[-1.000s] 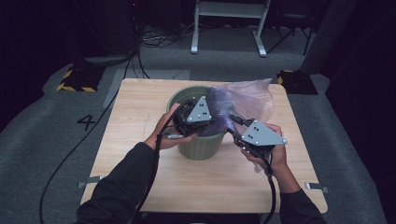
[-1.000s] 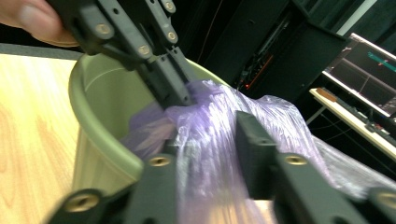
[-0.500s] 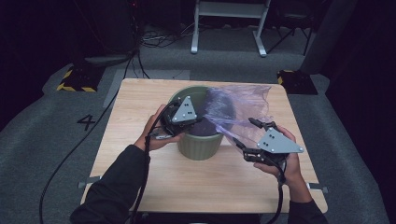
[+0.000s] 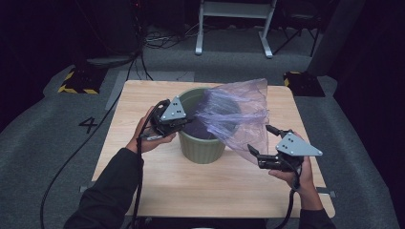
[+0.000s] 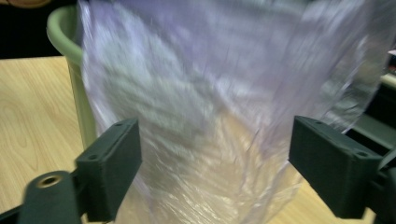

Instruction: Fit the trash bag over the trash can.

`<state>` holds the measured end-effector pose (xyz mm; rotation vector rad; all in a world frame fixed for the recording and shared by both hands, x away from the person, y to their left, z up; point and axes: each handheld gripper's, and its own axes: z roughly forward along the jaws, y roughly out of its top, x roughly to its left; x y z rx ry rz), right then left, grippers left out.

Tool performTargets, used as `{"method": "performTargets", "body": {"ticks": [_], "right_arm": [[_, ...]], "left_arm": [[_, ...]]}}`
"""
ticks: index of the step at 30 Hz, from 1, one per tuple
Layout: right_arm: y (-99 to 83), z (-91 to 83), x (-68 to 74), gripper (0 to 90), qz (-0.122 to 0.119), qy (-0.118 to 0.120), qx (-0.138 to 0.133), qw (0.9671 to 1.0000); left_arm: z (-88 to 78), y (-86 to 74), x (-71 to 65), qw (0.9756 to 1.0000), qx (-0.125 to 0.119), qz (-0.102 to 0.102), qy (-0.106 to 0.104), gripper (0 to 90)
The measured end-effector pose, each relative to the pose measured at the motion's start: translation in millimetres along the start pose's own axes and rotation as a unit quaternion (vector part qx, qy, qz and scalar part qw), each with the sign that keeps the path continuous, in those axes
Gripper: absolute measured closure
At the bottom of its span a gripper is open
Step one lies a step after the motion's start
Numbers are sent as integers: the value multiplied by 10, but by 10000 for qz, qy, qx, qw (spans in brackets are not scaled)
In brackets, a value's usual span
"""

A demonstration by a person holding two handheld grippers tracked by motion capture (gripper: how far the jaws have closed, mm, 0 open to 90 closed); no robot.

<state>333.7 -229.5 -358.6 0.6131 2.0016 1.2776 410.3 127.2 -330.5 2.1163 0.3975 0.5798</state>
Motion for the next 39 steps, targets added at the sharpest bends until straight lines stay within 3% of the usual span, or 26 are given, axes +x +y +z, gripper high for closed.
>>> {"method": "performTargets", "body": {"ticks": [3, 8, 9, 11, 14, 19, 21, 25, 28, 30, 34, 39], "right_arm": [[-36, 116, 14, 166, 175, 194, 42, 9996], [-77, 241, 124, 205, 22, 353, 159, 9992], [-84, 262, 147, 261, -31, 379, 202, 9991], [-90, 298, 198, 466, -243, 385, 253, 9986], [-74, 314, 228, 683, -356, 367, 206, 9985], [-22, 260, 225, 882, -433, 377, -28, 9983], [-4, 229, 222, 900, -445, 350, -119, 9983], [31, 190, 224, 900, -483, 273, -161, 9983], [71, 156, 222, 900, -544, 225, -197, 9981], [108, 126, 228, 900, -605, 194, -237, 9977], [199, 73, 236, 900, -703, 159, -335, 9968], [339, 62, 263, 900, -887, 107, -401, 9952]], "left_arm": [[-12, -36, 37, 10000, -51, -81, 26, 897], [-52, -82, 75, 9998, -92, -174, 47, 896], [-56, -97, 83, 9997, -104, -204, 41, 896], [-61, -117, 90, 9996, -115, -253, 35, 891], [-64, -141, 91, 9995, -121, -283, 33, 864], [-76, -159, 99, 9992, -225, -329, -40, 808], [-78, -157, 101, 9989, -269, -380, -68, 767], [-96, -130, 84, 9983, -374, -435, -132, 562], [-136, -80, 68, 9961, -450, -567, -502, 404], [-177, -30, 16, 9957, -577, -495, -528, 310], [-233, 111, -100, 9951, -754, -326, -559, 228], [-186, 298, -209, 9960, -731, -144, -502, 222]]}}
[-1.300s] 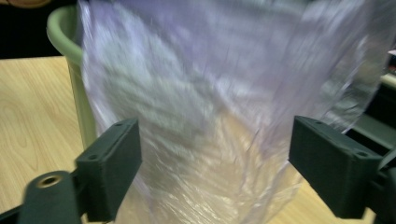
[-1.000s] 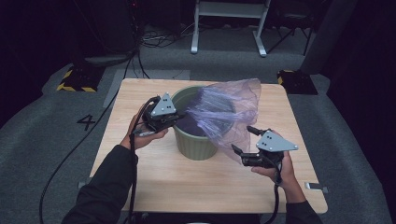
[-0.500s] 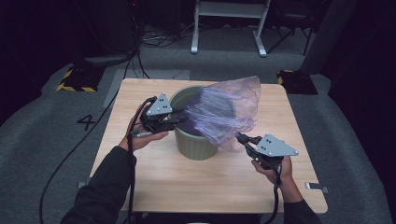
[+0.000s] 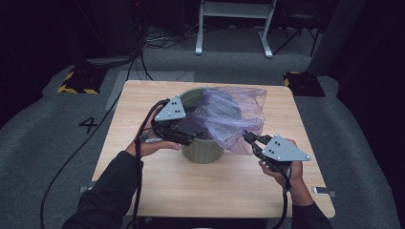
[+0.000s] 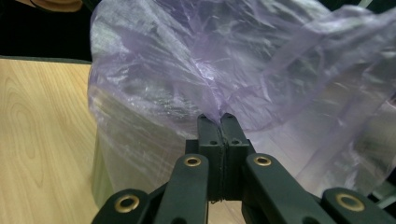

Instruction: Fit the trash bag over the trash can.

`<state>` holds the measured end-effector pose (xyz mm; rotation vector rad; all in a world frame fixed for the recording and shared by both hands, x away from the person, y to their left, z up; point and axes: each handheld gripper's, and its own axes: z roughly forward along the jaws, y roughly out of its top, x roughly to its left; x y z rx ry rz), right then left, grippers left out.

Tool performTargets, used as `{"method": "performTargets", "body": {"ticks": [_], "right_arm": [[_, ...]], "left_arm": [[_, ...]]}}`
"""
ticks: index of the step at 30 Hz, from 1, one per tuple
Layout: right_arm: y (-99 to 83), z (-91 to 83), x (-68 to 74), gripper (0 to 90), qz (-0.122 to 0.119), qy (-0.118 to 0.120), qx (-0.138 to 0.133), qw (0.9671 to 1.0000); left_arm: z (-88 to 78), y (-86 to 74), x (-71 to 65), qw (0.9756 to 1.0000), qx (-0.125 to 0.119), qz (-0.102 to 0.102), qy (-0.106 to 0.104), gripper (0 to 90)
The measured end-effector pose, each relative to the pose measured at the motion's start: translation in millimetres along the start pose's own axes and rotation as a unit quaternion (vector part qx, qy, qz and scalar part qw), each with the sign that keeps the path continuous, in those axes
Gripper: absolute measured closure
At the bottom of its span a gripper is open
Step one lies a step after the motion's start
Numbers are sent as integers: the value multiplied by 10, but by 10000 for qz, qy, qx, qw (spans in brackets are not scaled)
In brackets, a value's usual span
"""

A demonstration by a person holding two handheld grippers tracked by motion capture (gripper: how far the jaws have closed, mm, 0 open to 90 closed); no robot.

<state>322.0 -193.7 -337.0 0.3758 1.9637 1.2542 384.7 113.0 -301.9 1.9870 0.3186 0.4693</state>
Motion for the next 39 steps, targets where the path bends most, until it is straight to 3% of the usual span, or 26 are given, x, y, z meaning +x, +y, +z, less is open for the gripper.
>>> {"method": "performTargets", "body": {"ticks": [1, 3, 4, 6, 7, 12, 16, 21, 27, 30, 32, 34, 36, 39], "right_arm": [[30, 1, 5, 900, -69, -12, -18, 10000], [82, -3, 9, 899, -154, -76, -50, 9998], [108, -8, 2, 894, -146, -76, -100, 9998], [136, -20, -7, 893, -126, -72, -139, 9998], [153, -25, -11, 893, -128, -66, -173, 9997], [198, -36, 4, 893, -113, -18, -234, 9997], [195, -17, 61, 893, -107, 162, -237, 9995], [205, 33, 154, 897, -178, 340, -243, 9990], [256, 129, 291, 897, -347, 610, -151, 9974], [265, 154, 340, 892, -396, 717, -134, 9966], [266, 159, 363, 882, -401, 772, -122, 9961], [269, 156, 381, 859, -403, 825, -137, 9957], [268, 148, 397, 801, -394, 873, -141, 9953], [251, 108, 416, 635, -365, 895, -159, 9952]], "left_arm": [[34, 28, -23, 9999, 56, 89, -46, 272], [98, 55, -58, 9995, 247, 206, 64, 363], [127, 52, -69, 9992, 314, 251, 23, 507], [168, 31, -83, 9984, 426, 378, 10, 592], [177, 20, -91, 9980, 465, 424, 21, 698], [175, -79, -74, 9976, 581, 367, 3, 765], [111, -198, -91, 9988, 421, 256, 40, 775], [31, -287, -152, 9993, 267, 252, 93, 676], [-62, -241, -244, 9997, -124, 189, 44, 277], [-56, -207, -299, 9993, -203, 298, -15, 219], [-33, -185, -326, 9992, -128, 372, 77, 306], [-17, -178, -330, 9987, -82, 479, 150, 580], [-17, -187, -309, 9980, -87, 543, 304, 760], [-41, -227, -219, 9986, -84, 367, 366, 872]]}}
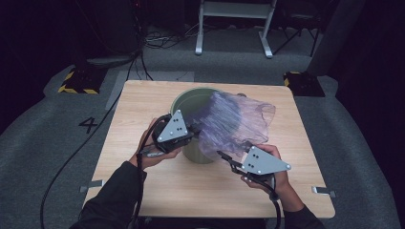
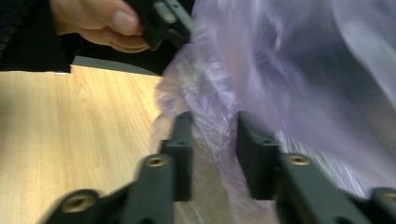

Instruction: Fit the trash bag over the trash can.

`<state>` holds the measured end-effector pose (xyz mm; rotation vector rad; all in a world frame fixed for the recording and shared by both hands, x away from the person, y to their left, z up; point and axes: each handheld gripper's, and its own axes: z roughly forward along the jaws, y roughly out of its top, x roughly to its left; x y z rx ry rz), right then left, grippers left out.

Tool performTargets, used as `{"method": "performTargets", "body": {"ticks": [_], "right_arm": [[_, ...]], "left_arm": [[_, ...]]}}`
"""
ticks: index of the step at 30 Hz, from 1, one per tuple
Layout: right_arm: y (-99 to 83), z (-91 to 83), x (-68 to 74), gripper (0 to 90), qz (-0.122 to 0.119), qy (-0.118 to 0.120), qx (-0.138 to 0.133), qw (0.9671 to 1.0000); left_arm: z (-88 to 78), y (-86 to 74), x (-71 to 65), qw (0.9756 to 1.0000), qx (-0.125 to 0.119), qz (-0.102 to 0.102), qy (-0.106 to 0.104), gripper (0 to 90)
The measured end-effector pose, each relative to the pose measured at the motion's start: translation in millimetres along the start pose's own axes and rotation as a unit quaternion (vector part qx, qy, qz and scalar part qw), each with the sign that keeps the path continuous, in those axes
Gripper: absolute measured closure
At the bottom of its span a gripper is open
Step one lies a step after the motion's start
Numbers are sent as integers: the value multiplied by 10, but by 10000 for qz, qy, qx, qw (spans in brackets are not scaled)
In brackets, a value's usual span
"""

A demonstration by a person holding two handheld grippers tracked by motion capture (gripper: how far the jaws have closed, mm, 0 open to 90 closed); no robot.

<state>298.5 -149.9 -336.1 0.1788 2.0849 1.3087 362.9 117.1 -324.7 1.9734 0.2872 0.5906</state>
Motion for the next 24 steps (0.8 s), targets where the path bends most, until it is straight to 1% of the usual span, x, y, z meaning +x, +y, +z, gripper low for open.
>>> {"method": "performTargets", "body": {"ticks": [1, 2, 3, 5, 7, 9, 12, 13, 15, 16, 17, 19, 21, 24], "right_arm": [[-11, -23, 5, 584, -8, 99, -9, 10000], [-21, -47, 12, 525, -14, 143, -5, 9999], [-33, -76, 14, 476, -8, 79, 30, 10000], [-56, -126, 14, 440, 10, 120, 71, 9999], [-91, -199, 10, 388, 80, 71, 57, 9999], [-122, -271, 4, 375, 122, 46, 36, 9999], [-172, -406, -35, 340, 221, -172, -52, 9996], [-187, -442, -55, 332, 259, -286, -76, 9992], [-209, -488, -98, 316, 310, -532, -54, 9981], [-223, -510, -138, 306, 385, -641, -65, 9972], [-230, -514, -165, 305, 396, -726, -75, 9965], [-241, -488, -236, 293, 365, -1033, 29, 9940], [-245, -440, -297, 290, 375, -1117, 54, 9930], [-232, -311, -381, 288, 188, -1338, 259, 9905]], "left_arm": [[-13, -19, 25, 10000, 1, -64, 7, 880], [-30, -42, 54, 10000, -20, -91, 5, 886], [-41, -55, 66, 9999, -36, -134, 9, 888], [-72, -83, 96, 9998, -59, -189, 21, 889], [-100, -110, 115, 9996, -91, -262, 10, 888], [-127, -139, 124, 9995, -101, -304, 26, 887], [-169, -193, 136, 9992, -117, -372, 39, 881], [-181, -204, 138, 9993, -120, -356, 53, 878], [-218, -234, 141, 9991, -144, -383, 53, 875], [-230, -243, 146, 9991, -144, -386, 59, 872], [-246, -257, 153, 9990, -144, -408, 59, 871], [-266, -293, 173, 9987, -160, -471, 54, 871], [-278, -322, 187, 9986, -162, -501, 45, 867], [-297, -359, 202, 9982, -200, -558, 92, 863]]}}
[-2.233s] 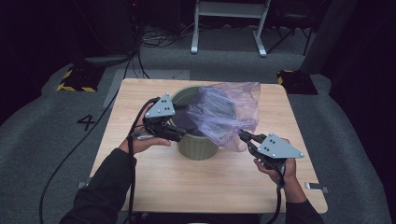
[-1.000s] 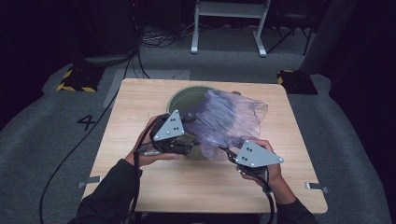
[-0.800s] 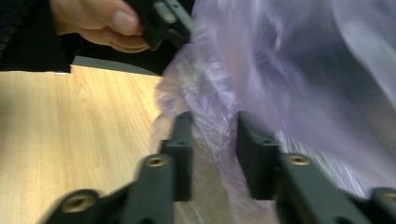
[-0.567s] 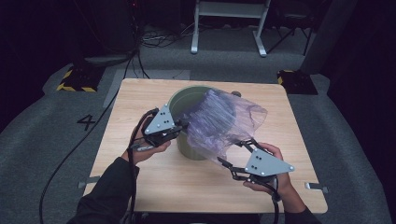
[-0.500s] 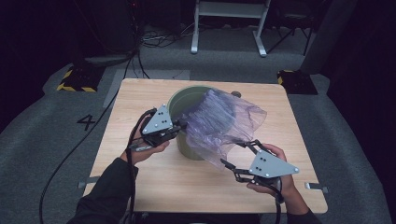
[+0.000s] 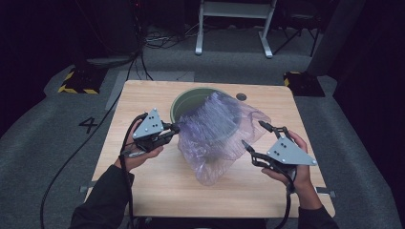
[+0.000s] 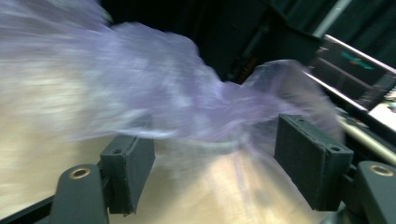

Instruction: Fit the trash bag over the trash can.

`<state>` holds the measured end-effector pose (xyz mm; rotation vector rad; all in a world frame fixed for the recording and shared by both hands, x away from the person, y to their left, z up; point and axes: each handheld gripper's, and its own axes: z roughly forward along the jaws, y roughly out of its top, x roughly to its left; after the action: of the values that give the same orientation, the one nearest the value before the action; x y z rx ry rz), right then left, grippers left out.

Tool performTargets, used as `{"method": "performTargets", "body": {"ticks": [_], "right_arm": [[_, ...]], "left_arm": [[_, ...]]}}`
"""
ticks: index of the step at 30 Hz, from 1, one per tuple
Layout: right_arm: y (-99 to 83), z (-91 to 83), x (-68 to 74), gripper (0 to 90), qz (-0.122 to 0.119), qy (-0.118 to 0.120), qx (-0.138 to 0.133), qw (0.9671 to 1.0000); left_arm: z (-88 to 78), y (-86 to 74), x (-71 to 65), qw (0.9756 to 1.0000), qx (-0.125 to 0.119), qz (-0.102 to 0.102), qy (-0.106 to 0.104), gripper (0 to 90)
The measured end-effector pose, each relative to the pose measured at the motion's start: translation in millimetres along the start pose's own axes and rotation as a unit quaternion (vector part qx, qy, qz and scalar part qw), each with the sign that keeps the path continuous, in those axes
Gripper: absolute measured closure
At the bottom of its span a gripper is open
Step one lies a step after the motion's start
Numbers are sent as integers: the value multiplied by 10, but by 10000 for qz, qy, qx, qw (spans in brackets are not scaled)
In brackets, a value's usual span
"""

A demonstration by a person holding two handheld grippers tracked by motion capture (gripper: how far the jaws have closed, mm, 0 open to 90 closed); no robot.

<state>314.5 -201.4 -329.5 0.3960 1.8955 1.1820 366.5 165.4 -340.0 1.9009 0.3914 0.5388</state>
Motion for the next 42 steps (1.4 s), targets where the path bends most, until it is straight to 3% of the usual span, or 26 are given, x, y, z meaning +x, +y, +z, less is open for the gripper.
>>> {"method": "performTargets", "body": {"ticks": [3, 7, 14, 17, 18, 19, 21, 22, 23, 26, 29, 32, 36, 42], "right_arm": [[17, 109, -51, 296, -154, -196, 90, 9997], [-46, 178, -188, 290, 28, -433, 200, 9989], [-201, 357, -401, 215, 522, -324, 518, 9968], [-230, 408, -486, 309, 854, 38, 471, 9952], [-234, 421, -497, 344, 892, 60, 464, 9949], [-237, 431, -504, 445, 901, 107, 469, 9948], [-245, 450, -509, 564, 898, 334, 416, 9945], [-247, 460, -504, 694, 880, 389, 397, 9946], [-249, 464, -498, 727, 839, 433, 379, 9948], [-243, 464, -472, 875, 729, 408, 356, 9959], [-237, 450, -467, 900, 771, 405, 342, 9956], [-233, 439, -467, 900, 768, 355, 401, 9956], [-237, 423, -472, 900, 794, 311, 431, 9954], [-228, 422, -464, 900, 771, 295, 499, 9953]], "left_arm": [[-35, -35, 25, 9999, -96, -67, 35, 865], [-64, -97, 86, 9997, -121, -221, 72, 866], [-67, -219, 155, 9993, -154, -338, 45, 851], [-89, -256, 181, 9991, -198, -386, 36, 819], [-96, -269, 185, 9989, -231, -419, 24, 804], [-107, -279, 189, 9989, -218, -411, 11, 802], [-134, -299, 181, 9990, -247, -382, -43, 797], [-144, -302, 177, 9990, -232, -370, -37, 770], [-156, -307, 169, 9990, -241, -369, -23, 742], [-233, -276, 133, 9986, -108, -457, 262, 489], [-365, -259, 79, 9980, -197, -455, 391, 315], [-520, -246, 15, 9975, -249, -386, 543, 220], [-677, -203, -106, 9982, -336, -335, 365, 173], [-658, -93, -384, 9992, -274, -128, -269, 154]]}}
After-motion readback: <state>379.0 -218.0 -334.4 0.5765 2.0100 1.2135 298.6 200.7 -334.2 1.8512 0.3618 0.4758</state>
